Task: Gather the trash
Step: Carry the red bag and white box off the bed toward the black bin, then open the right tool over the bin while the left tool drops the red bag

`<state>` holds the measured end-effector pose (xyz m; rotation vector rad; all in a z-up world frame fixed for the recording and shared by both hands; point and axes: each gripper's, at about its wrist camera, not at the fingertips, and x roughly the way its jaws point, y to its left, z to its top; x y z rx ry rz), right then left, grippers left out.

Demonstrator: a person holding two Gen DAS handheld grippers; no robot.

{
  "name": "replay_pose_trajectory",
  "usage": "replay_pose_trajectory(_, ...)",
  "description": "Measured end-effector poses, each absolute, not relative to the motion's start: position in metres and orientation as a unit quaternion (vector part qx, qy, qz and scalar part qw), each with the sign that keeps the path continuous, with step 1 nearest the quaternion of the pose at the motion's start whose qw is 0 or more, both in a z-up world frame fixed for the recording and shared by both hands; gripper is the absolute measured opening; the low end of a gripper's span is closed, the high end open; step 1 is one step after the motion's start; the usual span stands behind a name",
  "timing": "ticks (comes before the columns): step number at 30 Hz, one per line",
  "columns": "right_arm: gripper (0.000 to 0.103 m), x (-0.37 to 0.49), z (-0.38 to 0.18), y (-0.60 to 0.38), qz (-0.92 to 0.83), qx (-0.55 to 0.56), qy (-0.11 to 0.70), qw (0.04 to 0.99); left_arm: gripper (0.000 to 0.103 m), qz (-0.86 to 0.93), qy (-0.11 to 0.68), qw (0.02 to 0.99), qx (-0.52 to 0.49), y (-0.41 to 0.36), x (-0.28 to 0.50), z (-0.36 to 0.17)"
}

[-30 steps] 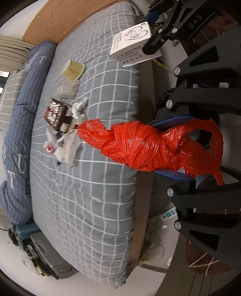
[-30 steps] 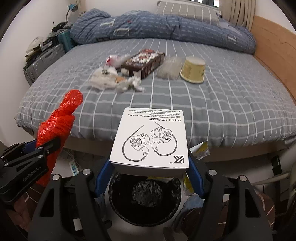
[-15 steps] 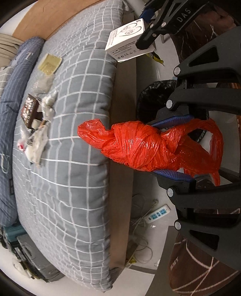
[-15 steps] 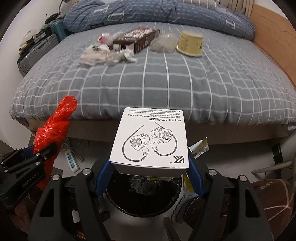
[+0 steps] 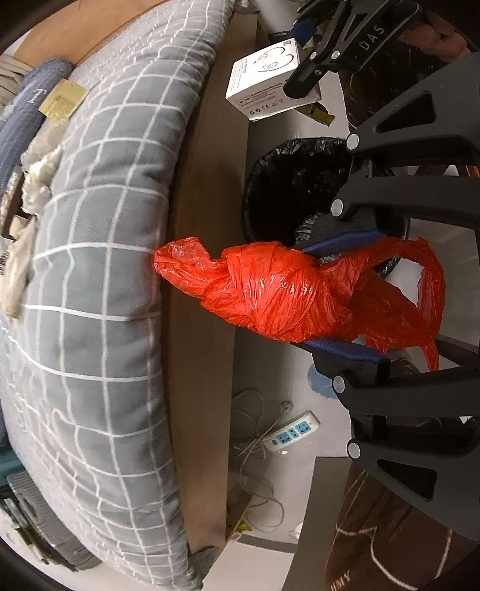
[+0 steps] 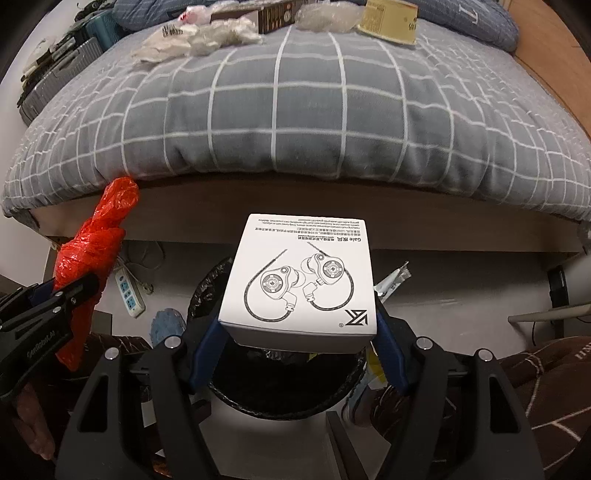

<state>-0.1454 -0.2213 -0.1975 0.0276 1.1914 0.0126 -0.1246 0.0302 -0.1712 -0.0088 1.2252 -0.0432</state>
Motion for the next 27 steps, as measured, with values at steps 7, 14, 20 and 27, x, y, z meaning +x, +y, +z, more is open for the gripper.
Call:
replay_pose_trajectory(7,0.068,-0.140,-0.223,-0.217,0.009,0.014,0.583,0.812,0.041,-0.015,0.601,0.799,0.003,0.032,-0.115,-0.200)
replay_pose_trajectory(14,0.068,-0.135,-0.247,-0.206,0.019,0.012,0.605,0.796,0.041,-0.014,0.619,0.785,0.003,0.038,-0.112,-0.218)
replay_pose_trajectory(20,0.068,-0.131,-0.254,-0.187,0.034,0.002,0.609,0.793,0.041,-0.006,0.623,0.782,-0.004,0.048,-0.114,-0.224)
replay_pose_trajectory(27,0.077,-0.126,-0.258,-0.175,0.033,-0.009,0.607,0.794,0.041,-0.011,0.623,0.782,-0.001,0.043,-0.114,-0.226)
